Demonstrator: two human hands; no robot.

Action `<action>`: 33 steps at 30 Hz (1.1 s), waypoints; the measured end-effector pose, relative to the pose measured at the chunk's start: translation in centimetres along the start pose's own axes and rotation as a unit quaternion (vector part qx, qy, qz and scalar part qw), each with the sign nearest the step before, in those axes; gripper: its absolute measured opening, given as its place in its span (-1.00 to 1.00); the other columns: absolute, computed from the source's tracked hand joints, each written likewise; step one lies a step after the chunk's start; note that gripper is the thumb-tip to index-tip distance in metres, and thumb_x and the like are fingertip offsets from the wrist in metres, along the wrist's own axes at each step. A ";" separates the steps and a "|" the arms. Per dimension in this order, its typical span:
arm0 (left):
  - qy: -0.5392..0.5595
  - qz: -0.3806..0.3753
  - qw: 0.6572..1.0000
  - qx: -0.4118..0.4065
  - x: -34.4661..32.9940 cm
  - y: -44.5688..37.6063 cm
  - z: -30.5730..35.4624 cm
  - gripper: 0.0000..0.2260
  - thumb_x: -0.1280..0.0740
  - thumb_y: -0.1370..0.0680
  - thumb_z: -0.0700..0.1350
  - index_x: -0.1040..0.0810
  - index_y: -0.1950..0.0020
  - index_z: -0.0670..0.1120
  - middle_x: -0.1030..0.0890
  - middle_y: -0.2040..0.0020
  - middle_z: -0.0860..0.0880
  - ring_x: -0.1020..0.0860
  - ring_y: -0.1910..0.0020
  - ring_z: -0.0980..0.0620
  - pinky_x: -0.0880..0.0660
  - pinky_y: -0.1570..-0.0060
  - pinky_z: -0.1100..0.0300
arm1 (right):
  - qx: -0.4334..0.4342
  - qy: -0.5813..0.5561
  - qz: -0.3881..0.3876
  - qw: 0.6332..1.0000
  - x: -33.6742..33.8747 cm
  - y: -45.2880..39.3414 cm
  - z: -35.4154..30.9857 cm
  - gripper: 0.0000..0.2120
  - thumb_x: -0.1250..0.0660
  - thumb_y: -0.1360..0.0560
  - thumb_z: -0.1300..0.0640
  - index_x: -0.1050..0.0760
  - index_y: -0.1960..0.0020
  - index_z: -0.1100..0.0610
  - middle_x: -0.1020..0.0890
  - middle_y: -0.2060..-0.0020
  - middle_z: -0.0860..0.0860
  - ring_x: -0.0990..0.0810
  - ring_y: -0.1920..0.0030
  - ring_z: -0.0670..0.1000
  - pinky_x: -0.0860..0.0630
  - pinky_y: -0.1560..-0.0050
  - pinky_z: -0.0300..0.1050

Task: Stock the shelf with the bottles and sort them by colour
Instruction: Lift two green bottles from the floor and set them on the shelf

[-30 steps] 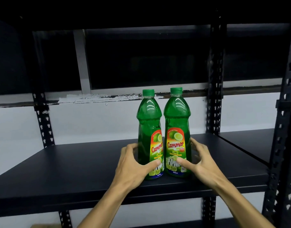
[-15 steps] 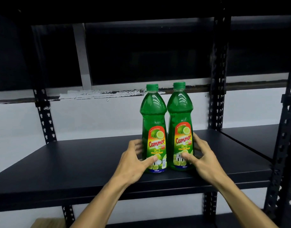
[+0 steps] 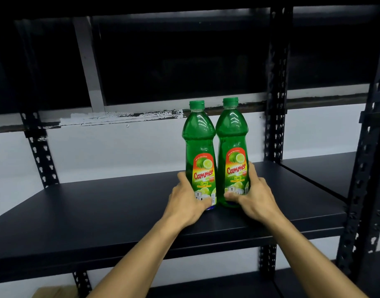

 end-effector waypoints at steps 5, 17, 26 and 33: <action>0.028 0.021 0.999 0.004 -3.5 -3.9 1.8 -0.36 -0.57 -0.36 -0.05 -0.23 -0.25 -0.03 -0.41 -0.17 -0.06 -0.54 -0.06 -0.04 -0.56 -0.05 0.04 | -0.022 0.010 -0.010 1.000 1.3 -4.2 2.3 -0.22 -0.59 -0.30 0.07 -0.20 -0.35 -0.06 -0.58 0.05 0.01 -0.60 0.08 0.07 -0.56 -0.08 0.11; 0.000 0.005 1.000 0.010 -12.4 -13.9 5.8 -0.34 -0.50 -0.45 -0.06 -0.14 -0.36 -0.09 -0.33 -0.22 -0.15 -0.51 -0.14 -0.16 -0.48 -0.03 0.06 | -0.080 0.027 0.036 0.996 2.6 -14.5 9.5 -0.43 -0.58 -0.33 0.05 -0.36 -0.19 0.17 -0.57 -0.09 0.10 -0.53 -0.02 0.07 -0.49 -0.13 0.02; -0.014 0.021 1.000 -0.015 -15.1 -18.8 6.2 -0.35 -0.50 -0.45 -0.03 -0.15 -0.35 -0.09 -0.34 -0.23 -0.16 -0.52 -0.12 -0.18 -0.45 0.04 0.07 | -0.082 0.032 0.044 0.995 2.1 -19.1 11.9 -0.38 -0.54 -0.37 0.07 -0.30 -0.27 0.20 -0.53 -0.17 0.15 -0.52 -0.16 0.15 -0.48 -0.19 0.06; -0.022 0.026 0.999 -0.017 -16.0 -20.3 6.2 -0.35 -0.50 -0.45 -0.03 -0.15 -0.36 -0.09 -0.34 -0.23 -0.16 -0.53 -0.11 -0.17 -0.41 0.10 0.12 | -0.076 0.068 0.036 0.994 1.9 -20.3 12.1 -0.41 -0.48 -0.44 0.07 -0.25 -0.30 0.23 -0.48 -0.21 0.19 -0.47 -0.22 0.18 -0.42 -0.19 0.02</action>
Point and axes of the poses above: each hand's wrist, its own y-axis away from the middle knuckle, its own x-axis out of the back of the hand, z = x × y, the point moved 6 cm from there along -y, towards the middle knuckle
